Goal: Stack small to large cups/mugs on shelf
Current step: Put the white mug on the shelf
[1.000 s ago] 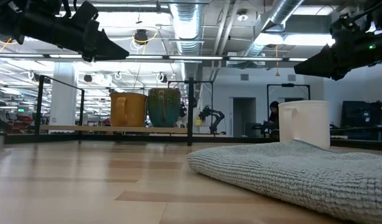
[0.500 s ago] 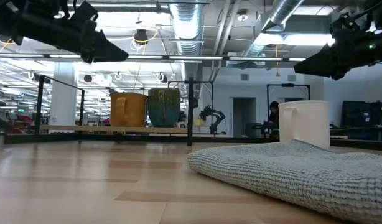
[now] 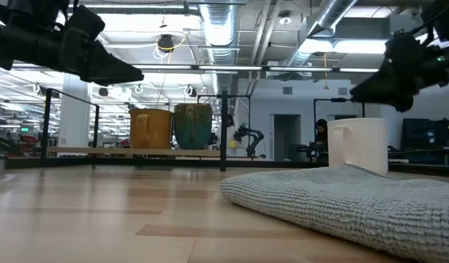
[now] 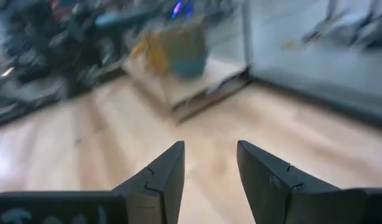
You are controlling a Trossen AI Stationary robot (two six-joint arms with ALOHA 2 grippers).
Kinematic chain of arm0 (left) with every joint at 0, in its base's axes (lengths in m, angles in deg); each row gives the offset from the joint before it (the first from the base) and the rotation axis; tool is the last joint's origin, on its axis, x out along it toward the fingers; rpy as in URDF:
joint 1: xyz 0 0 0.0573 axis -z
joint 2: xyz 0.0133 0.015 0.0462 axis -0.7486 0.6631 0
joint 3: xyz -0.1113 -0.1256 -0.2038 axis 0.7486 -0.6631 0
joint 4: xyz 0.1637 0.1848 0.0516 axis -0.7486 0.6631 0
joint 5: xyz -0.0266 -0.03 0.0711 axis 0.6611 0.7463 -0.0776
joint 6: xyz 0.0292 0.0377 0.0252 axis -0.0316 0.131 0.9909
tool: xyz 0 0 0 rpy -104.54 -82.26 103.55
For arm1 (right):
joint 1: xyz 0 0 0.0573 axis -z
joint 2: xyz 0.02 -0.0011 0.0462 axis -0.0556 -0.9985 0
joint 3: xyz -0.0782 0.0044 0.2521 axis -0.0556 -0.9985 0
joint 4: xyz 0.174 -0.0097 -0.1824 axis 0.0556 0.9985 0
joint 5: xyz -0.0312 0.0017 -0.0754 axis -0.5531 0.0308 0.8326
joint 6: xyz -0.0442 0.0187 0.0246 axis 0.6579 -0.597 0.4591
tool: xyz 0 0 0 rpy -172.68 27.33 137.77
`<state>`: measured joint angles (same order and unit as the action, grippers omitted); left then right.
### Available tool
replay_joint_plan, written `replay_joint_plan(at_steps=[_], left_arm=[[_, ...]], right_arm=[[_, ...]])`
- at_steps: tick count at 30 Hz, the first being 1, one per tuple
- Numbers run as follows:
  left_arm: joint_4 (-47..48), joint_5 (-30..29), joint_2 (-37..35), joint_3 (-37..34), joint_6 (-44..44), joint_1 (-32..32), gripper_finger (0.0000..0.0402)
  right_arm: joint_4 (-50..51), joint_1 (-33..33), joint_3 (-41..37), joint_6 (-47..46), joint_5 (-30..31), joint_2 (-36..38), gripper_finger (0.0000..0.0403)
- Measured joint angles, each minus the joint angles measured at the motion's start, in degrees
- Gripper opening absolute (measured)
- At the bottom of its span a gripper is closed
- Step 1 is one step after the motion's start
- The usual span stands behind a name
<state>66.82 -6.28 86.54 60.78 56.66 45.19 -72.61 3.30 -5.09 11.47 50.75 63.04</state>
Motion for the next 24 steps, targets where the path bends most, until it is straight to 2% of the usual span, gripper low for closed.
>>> replay_joint_plan(at_steps=[2,4,12,24], left_arm=[[0.1,-0.3,0.0,-0.1,0.6,1.1,0.0190],[-0.1,-0.3,0.0,-0.2,1.3,1.9,0.0190],[-0.3,-0.9,0.0,-0.2,1.2,2.3,0.0190],[-0.1,-1.7,0.0,-0.2,1.1,2.3,0.0190]], right_arm=[[1.7,-0.3,0.0,-1.6,-5.4,-0.1,0.0169],[0.7,-0.8,0.0,-3.6,-7.6,-0.6,0.0169],[9.5,-2.0,6.9,-6.4,-7.9,-7.9,0.0169],[18.6,-1.9,20.0,-9.3,-7.7,-29.1,0.0169]])
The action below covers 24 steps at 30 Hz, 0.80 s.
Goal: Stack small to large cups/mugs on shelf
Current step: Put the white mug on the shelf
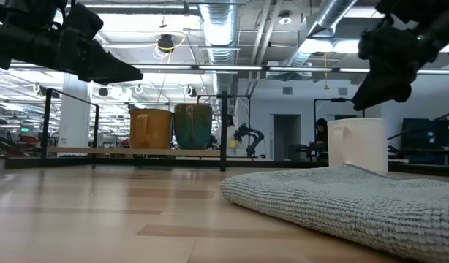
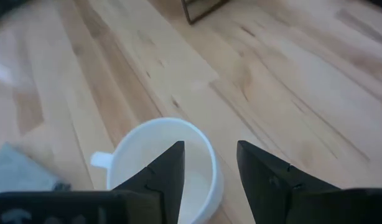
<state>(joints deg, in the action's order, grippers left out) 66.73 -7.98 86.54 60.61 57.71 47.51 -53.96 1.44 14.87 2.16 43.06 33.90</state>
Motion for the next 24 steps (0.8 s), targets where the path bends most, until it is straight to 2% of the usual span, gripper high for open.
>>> replay_joint_plan(at_steps=[11,24], left_arm=[[0.9,0.0,0.0,0.0,-0.6,0.0,0.0190],[0.9,0.1,0.0,0.0,-1.0,0.0,0.0190]], right_arm=[[10.3,0.0,11.0,-1.9,0.0,-16.3,0.0169],[11.2,0.0,12.2,-2.0,-2.0,-24.7,0.0169]])
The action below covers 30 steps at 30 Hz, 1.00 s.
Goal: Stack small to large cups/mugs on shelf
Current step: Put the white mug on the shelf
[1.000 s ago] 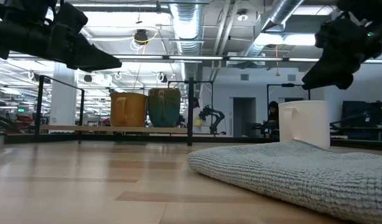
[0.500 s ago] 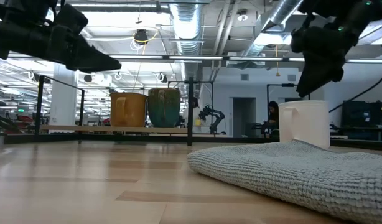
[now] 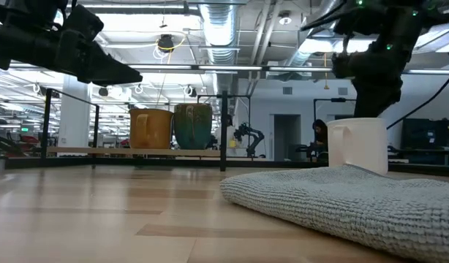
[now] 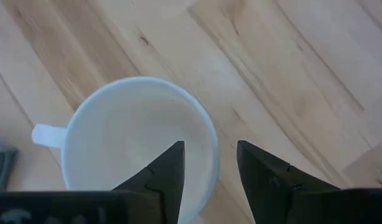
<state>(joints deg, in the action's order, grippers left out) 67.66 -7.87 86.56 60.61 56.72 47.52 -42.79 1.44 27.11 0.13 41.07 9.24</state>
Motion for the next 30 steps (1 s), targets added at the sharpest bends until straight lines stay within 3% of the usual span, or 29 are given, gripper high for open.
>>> replay_joint_plan(at_steps=[11,15,21,30], left_arm=[[1.0,0.0,0.0,0.0,0.6,0.0,0.0190],[1.4,0.0,0.0,0.0,0.6,0.0,0.0190],[1.4,0.0,0.0,0.0,1.1,0.0,0.0190],[0.9,0.0,0.0,0.0,1.7,0.0,0.0190]], right_arm=[[-0.9,0.0,0.0,0.0,-0.5,-6.1,0.0163],[-2.0,0.0,0.0,0.6,-1.4,-7.6,0.0123],[-5.3,0.0,0.0,1.2,-2.9,-8.1,0.0021],[-12.3,-0.4,4.0,4.7,-2.8,-10.7,0.0013]])
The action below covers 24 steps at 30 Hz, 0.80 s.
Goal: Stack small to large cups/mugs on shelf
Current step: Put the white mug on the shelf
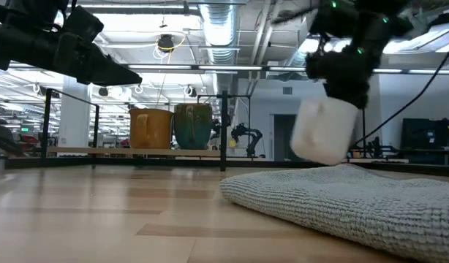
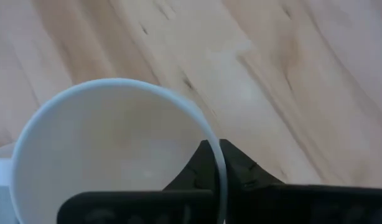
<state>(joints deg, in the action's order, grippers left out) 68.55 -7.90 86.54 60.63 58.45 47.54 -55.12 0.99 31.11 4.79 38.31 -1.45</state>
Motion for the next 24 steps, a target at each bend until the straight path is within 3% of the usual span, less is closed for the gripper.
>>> replay_joint_plan(at_steps=[6,14,24], left_arm=[[0.6,0.0,0.0,0.0,-0.6,0.0,0.0190],[1.3,-0.3,0.0,0.0,-2.4,-0.1,0.0190],[2.0,-1.6,0.0,0.0,-2.5,-0.1,0.0190]], right_arm=[[1.4,-2.3,13.4,9.7,0.0,-8.6,0.0013],[10.9,-5.0,35.7,21.2,-0.3,-24.5,0.0013],[22.7,-5.7,61.9,29.2,-4.4,-45.4,0.0013]])
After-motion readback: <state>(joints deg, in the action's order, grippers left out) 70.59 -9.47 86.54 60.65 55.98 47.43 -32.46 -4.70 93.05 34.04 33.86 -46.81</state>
